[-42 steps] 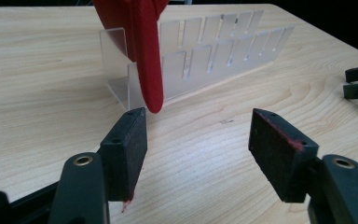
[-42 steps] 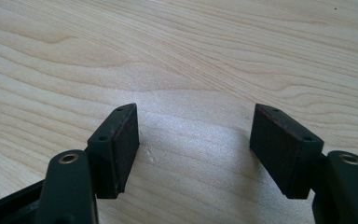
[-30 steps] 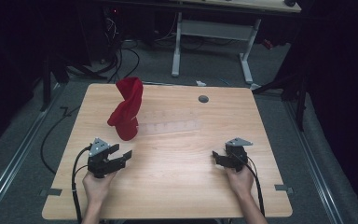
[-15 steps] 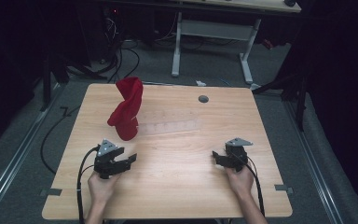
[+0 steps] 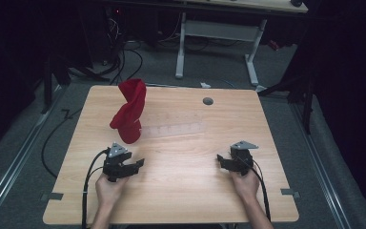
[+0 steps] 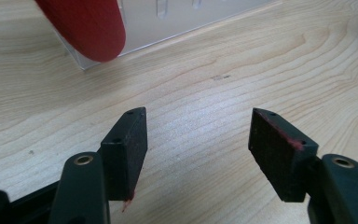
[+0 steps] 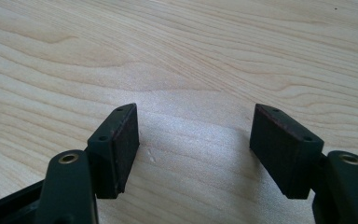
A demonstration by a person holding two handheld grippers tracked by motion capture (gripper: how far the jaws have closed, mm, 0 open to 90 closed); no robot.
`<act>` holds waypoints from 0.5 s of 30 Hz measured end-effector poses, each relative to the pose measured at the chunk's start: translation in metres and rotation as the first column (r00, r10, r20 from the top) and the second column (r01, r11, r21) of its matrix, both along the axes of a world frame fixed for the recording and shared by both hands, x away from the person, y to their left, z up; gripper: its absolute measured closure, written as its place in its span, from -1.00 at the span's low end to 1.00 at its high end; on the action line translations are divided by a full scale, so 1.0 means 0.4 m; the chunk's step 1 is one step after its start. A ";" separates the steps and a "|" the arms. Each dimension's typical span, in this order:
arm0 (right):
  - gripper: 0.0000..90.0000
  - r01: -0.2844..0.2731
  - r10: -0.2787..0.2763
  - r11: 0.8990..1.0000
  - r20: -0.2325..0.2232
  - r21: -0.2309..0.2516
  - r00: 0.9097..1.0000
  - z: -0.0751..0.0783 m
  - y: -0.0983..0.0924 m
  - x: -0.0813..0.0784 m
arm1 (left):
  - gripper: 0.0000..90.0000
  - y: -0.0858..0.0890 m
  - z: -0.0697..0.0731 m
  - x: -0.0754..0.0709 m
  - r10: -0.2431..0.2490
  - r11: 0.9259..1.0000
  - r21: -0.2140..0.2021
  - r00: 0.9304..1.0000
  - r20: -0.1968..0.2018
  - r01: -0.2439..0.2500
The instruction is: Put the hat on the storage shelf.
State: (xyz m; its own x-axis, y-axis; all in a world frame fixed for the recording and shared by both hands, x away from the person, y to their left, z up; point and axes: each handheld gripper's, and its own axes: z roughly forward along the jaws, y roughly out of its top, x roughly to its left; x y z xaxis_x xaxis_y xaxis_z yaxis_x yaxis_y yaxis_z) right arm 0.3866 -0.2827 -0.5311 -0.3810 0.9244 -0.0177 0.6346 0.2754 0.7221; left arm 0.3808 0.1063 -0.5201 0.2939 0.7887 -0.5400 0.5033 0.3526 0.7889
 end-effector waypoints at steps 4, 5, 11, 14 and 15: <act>-0.27 0.000 0.000 1.000 0.000 0.000 1.000 0.000 0.000 0.000 | -0.16 -0.006 -0.011 0.008 0.004 1.000 0.008 1.000 -0.006 -0.004; -0.27 0.000 0.000 1.000 0.000 0.000 1.000 0.000 0.000 0.000 | -0.16 -0.008 -0.014 0.010 0.008 1.000 0.008 1.000 -0.005 -0.008; -0.27 0.000 0.000 1.000 0.000 0.000 1.000 0.000 0.000 0.000 | -0.16 -0.015 -0.029 0.016 0.015 0.999 0.039 1.000 -0.007 -0.015; -0.27 0.001 -0.001 1.000 0.000 0.001 1.000 0.000 0.000 0.000 | -0.16 -0.021 -0.033 0.016 0.024 0.997 0.067 1.000 0.013 -0.025; -0.27 0.001 -0.001 1.000 0.000 0.001 1.000 0.000 0.000 0.000 | -0.16 -0.022 -0.034 0.016 0.025 0.997 0.073 1.000 0.016 -0.026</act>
